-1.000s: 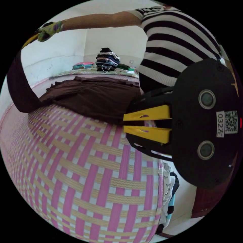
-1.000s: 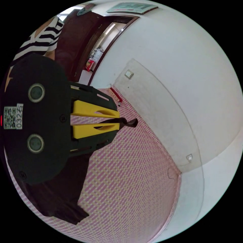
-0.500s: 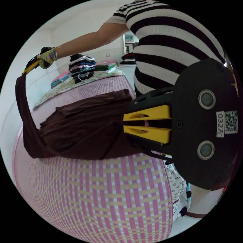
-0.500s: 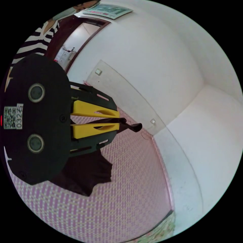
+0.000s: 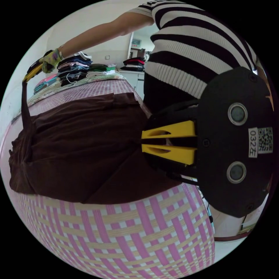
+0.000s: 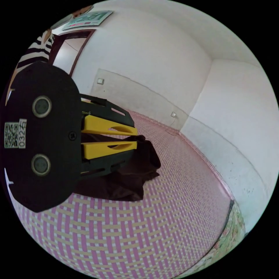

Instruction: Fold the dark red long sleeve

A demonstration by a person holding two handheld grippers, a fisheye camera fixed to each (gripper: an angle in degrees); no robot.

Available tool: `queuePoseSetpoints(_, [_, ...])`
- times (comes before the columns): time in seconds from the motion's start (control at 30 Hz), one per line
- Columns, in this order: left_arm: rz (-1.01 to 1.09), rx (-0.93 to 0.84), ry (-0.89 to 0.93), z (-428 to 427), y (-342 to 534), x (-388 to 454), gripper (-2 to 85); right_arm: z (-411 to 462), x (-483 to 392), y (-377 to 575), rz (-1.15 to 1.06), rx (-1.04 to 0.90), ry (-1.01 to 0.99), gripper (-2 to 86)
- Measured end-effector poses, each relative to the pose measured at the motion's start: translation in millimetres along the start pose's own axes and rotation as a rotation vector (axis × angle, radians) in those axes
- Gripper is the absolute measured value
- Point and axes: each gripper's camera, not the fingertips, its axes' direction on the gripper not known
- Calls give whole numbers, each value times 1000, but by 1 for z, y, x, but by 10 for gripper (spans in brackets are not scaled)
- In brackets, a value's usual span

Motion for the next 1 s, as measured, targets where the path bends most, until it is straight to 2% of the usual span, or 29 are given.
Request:
queuePoseSetpoints(0.3, [7,16,127,11,-4,-40,25,36,-54,11,-302,-192,-109,38])
queuePoseSetpoints(0.43, [175,143,213,-19,31,-33,8,51,-67,30,-391,-263,-133,37])
queuePoseSetpoints(0.5, [81,232,151,-34,52,-52,8,56,-66,37,-400,-289,-148,38])
queuePoseSetpoints(0.57, [-127,336,94,-46,80,-96,16,65,-61,50,-415,-332,-140,37])
queuePoseSetpoints(0.67, [-239,425,215,-47,101,-138,29,79,-48,70,-403,-384,-163,38])
queuePoseSetpoints(0.8, [-235,348,230,-28,86,-146,21,93,-22,89,-328,-405,-218,38])
queuePoseSetpoints(0.87, [-247,245,186,-11,73,-142,-4,100,-5,98,-286,-408,-240,38])
queuePoseSetpoints(1.0, [-232,319,211,-16,85,-136,-11,105,10,104,-280,-424,-229,37])
